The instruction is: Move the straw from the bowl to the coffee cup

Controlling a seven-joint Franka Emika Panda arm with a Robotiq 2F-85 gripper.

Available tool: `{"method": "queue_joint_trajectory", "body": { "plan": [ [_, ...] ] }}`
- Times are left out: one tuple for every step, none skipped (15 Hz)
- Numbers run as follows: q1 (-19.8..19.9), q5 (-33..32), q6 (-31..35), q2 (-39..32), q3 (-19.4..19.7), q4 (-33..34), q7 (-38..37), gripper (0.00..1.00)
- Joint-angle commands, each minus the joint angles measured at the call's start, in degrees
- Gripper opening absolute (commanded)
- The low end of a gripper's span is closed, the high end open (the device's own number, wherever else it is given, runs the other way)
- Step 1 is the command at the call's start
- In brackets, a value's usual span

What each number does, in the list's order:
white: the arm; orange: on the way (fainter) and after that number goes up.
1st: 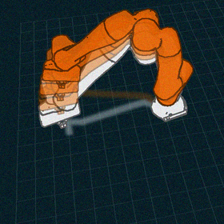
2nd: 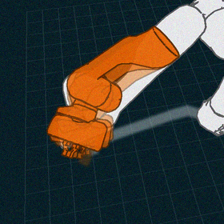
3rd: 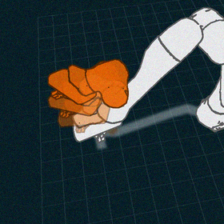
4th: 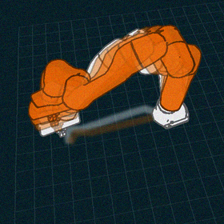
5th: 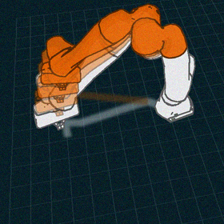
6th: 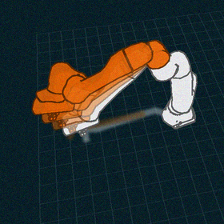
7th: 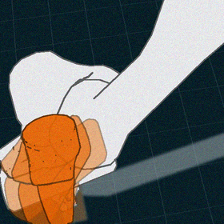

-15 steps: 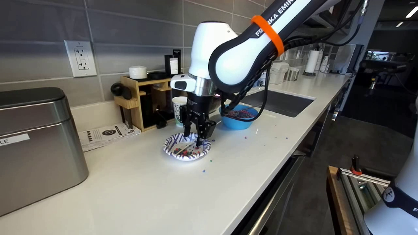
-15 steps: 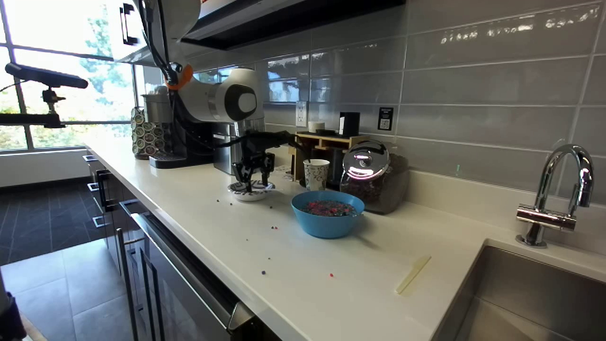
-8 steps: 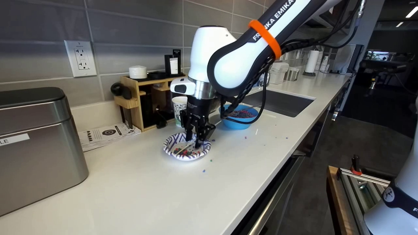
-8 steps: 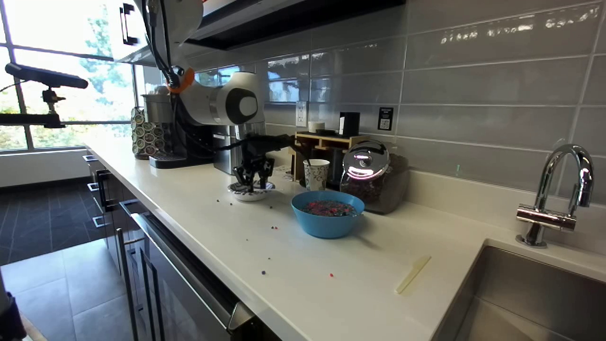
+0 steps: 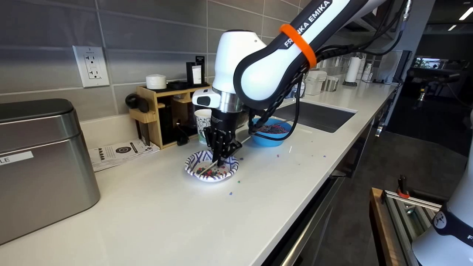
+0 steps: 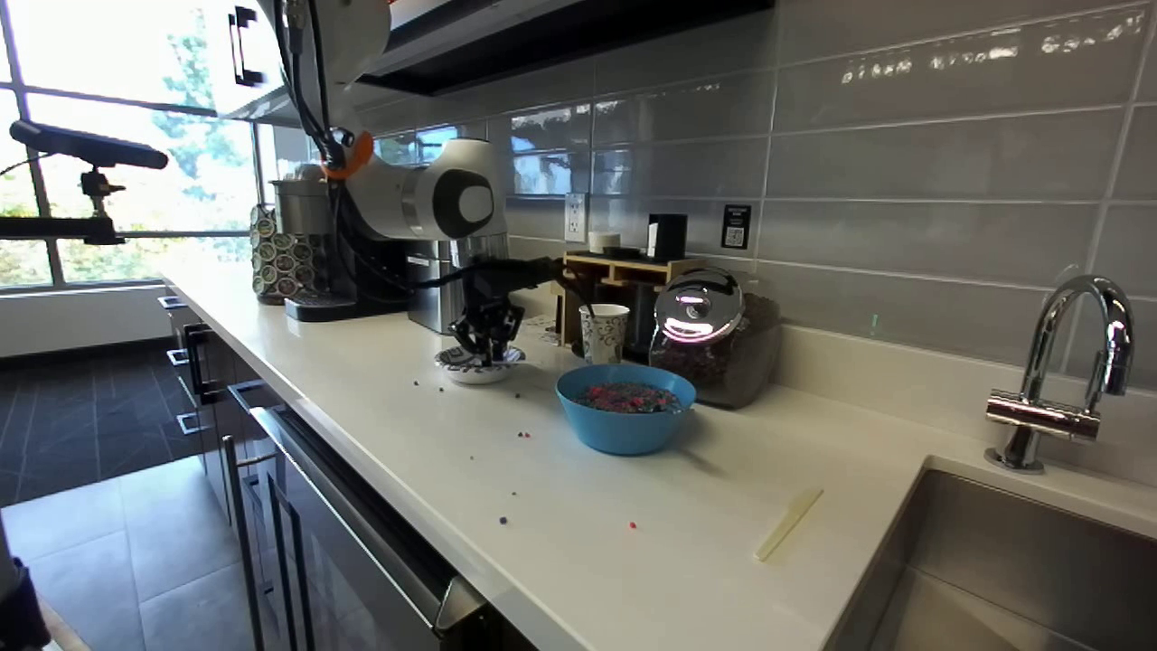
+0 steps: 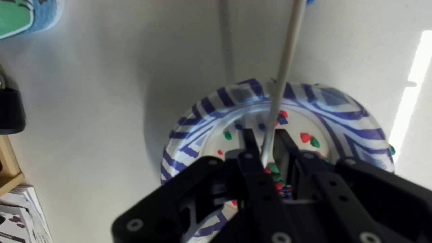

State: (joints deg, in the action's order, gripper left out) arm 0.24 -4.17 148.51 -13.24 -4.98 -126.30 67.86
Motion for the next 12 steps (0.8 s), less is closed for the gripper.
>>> {"method": "queue_joint_trajectory", "body": {
  "plan": [
    [0.43,-0.99,1.38,-0.33,-0.17,0.39,0.37,0.15],
    [0.42,-1.06,1.42,-0.28,-0.13,0.44,0.32,0.13],
    [0.41,-1.11,1.44,-0.18,-0.11,0.47,0.28,0.09],
    [0.43,-1.04,1.44,-0.12,-0.14,0.45,0.33,0.06],
    [0.44,-1.02,1.55,-0.07,-0.13,0.40,0.32,0.00],
    [0.46,-0.93,1.63,0.00,-0.15,0.34,0.31,0.02],
    [0.47,-0.94,1.64,0.10,-0.14,0.26,0.29,0.00],
    [0.51,-0.70,1.56,0.29,-0.23,0.15,0.38,0.01],
    [0.51,-0.65,1.59,0.53,-0.28,0.04,0.47,0.01],
    [0.53,-0.48,1.42,0.88,-0.31,-0.12,0.41,0.01],
    [0.59,-0.26,1.30,1.25,-0.38,-0.29,0.57,0.01],
    [0.54,-0.41,1.25,1.64,-0.30,-0.49,0.42,0.01]
  ]
}}
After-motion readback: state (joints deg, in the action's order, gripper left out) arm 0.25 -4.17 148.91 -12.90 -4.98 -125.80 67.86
